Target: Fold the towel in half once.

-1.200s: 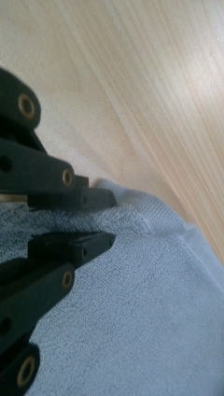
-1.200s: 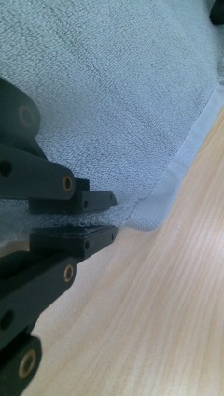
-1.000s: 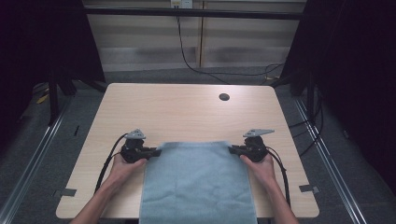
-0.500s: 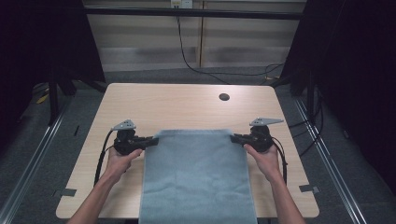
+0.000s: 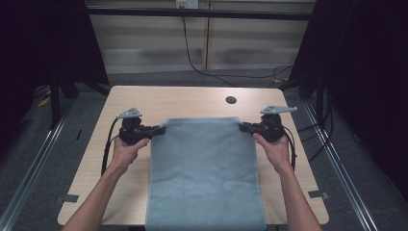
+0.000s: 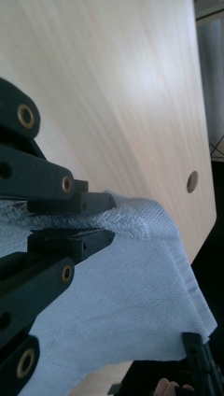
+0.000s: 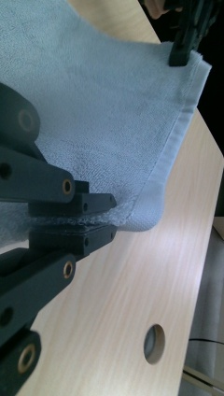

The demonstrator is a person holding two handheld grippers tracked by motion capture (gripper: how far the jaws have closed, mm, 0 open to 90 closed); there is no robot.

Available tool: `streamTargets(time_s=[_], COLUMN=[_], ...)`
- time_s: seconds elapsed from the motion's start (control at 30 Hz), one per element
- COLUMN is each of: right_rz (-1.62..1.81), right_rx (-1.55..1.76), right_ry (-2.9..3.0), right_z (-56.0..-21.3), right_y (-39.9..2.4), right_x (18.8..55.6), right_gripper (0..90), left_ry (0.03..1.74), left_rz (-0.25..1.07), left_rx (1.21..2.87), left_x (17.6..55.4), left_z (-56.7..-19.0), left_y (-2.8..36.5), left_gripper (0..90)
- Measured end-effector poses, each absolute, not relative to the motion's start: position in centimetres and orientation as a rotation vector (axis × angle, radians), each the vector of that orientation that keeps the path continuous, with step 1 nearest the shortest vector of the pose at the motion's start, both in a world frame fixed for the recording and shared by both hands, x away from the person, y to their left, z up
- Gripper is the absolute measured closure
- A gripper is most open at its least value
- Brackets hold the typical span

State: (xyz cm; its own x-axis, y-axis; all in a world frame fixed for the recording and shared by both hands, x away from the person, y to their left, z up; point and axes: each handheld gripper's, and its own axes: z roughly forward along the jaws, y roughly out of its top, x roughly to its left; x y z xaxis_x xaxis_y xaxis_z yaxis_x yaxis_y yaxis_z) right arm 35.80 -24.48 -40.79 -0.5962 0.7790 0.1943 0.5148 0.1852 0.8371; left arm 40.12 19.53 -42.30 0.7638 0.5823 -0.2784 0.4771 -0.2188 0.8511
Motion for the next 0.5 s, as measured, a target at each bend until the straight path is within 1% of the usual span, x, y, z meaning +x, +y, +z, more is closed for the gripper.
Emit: streamTargets(time_s=[0.07, 0.23, 0.5], right_rz=[1.375, 1.404, 1.416], right_rx=[1.253, 1.238, 1.195], right_ry=[2.168, 2.131, 2.047], right_z=[-40.3, -38.3, -33.4], right_y=[-24.5, -24.4, -24.9], right_x=[36.6, 38.4, 39.9], right_gripper=[85.8, 86.0, 86.3], left_ry=[0.83, 0.805, 0.786], left_rz=[0.13, 0.153, 0.22], left_rx=[1.847, 1.816, 1.765], left_x=[40.8, 41.8, 43.0], left_z=[-41.5, -39.3, -35.0], left_y=[19.4, 19.0, 18.8], left_gripper=[84.0, 84.1, 84.3])
